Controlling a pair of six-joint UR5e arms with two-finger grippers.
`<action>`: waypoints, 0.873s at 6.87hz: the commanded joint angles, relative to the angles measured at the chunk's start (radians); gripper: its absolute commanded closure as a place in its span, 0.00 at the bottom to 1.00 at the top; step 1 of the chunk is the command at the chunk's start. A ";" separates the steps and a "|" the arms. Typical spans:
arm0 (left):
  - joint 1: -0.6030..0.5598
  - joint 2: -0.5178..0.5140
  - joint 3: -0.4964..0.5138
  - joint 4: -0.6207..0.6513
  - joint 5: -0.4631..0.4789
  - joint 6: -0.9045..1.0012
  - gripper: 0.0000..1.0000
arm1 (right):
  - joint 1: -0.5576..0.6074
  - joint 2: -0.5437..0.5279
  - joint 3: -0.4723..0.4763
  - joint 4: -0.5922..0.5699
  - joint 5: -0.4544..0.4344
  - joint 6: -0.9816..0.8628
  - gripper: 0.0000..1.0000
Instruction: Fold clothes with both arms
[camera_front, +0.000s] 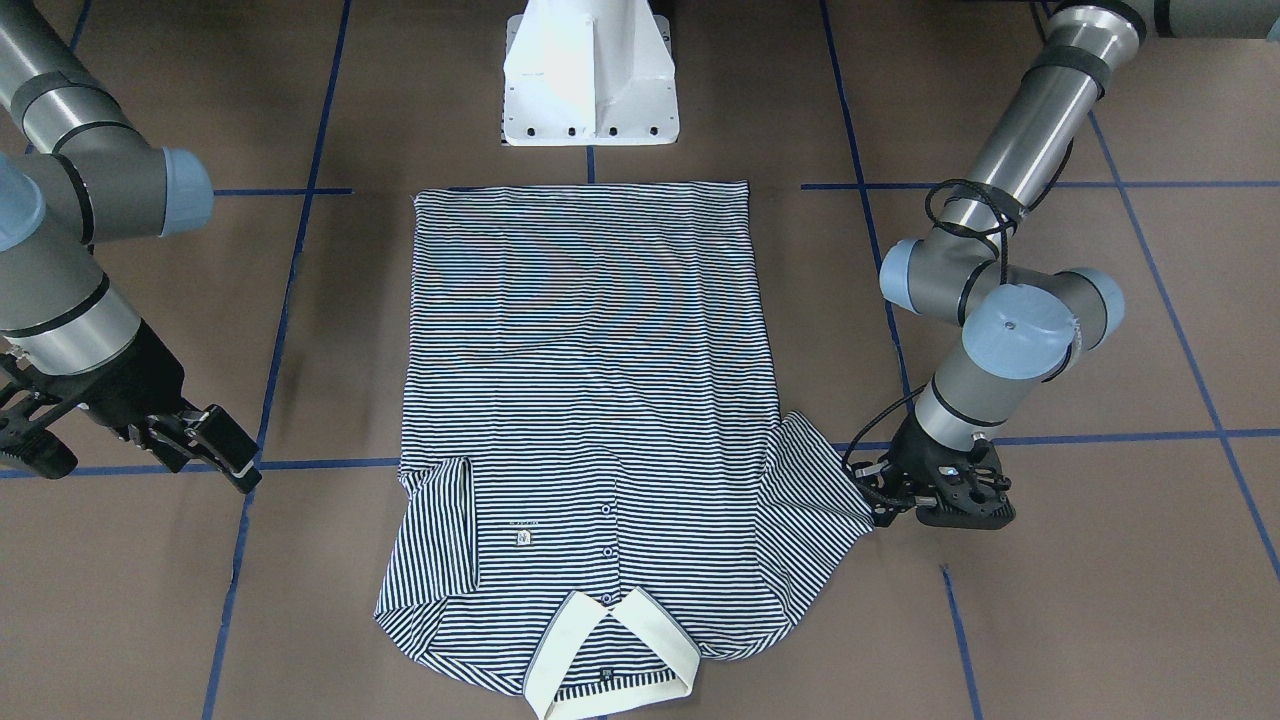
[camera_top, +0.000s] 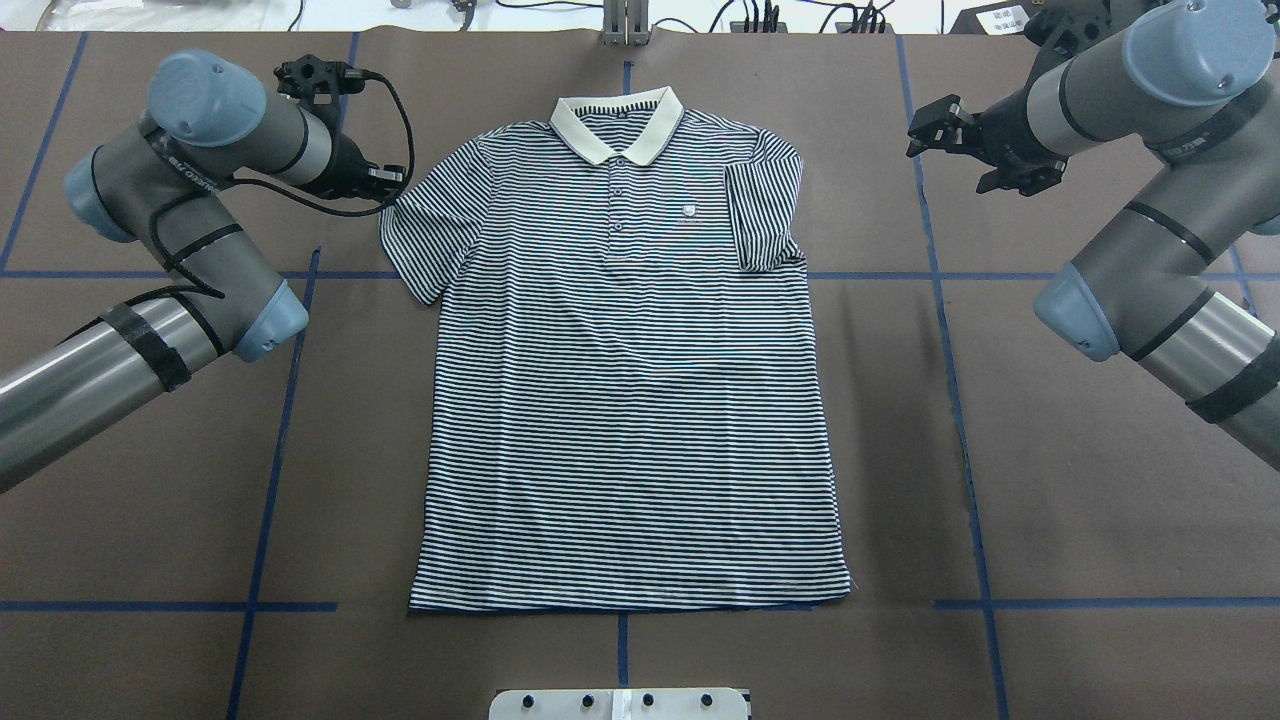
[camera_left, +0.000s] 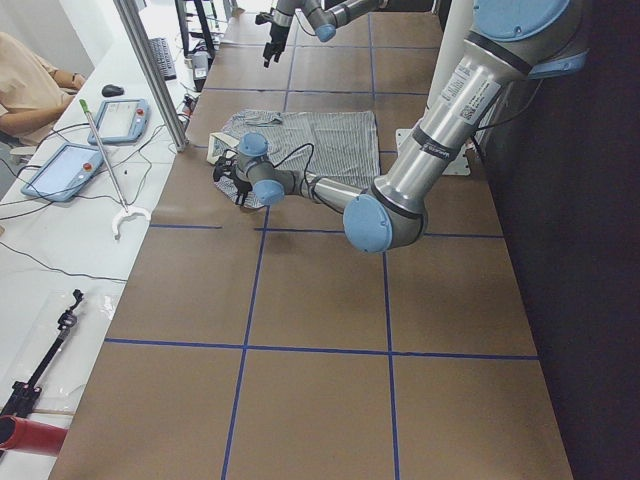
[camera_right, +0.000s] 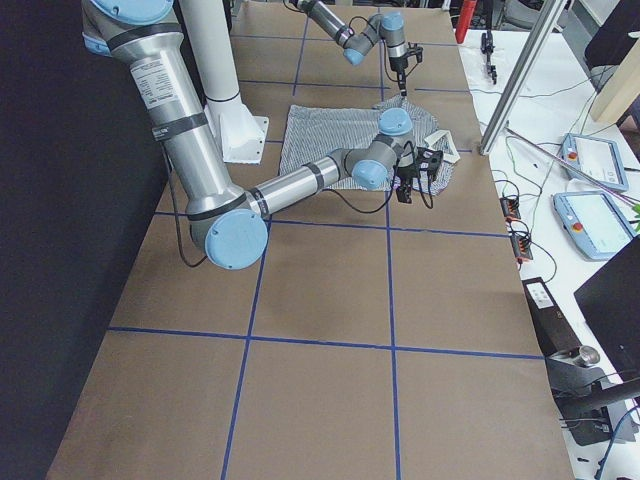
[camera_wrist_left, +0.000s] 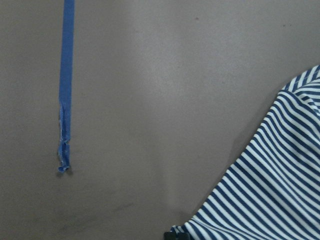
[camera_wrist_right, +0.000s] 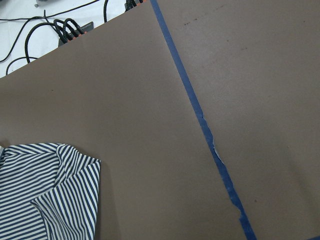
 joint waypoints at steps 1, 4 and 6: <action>0.017 -0.027 -0.098 0.058 -0.035 -0.077 1.00 | 0.002 0.001 -0.005 -0.002 0.000 -0.013 0.00; 0.091 -0.218 0.136 0.047 0.076 -0.122 1.00 | 0.008 0.001 -0.019 -0.003 0.000 -0.038 0.00; 0.091 -0.245 0.174 0.033 0.095 -0.120 1.00 | 0.008 0.003 -0.017 -0.003 0.000 -0.038 0.00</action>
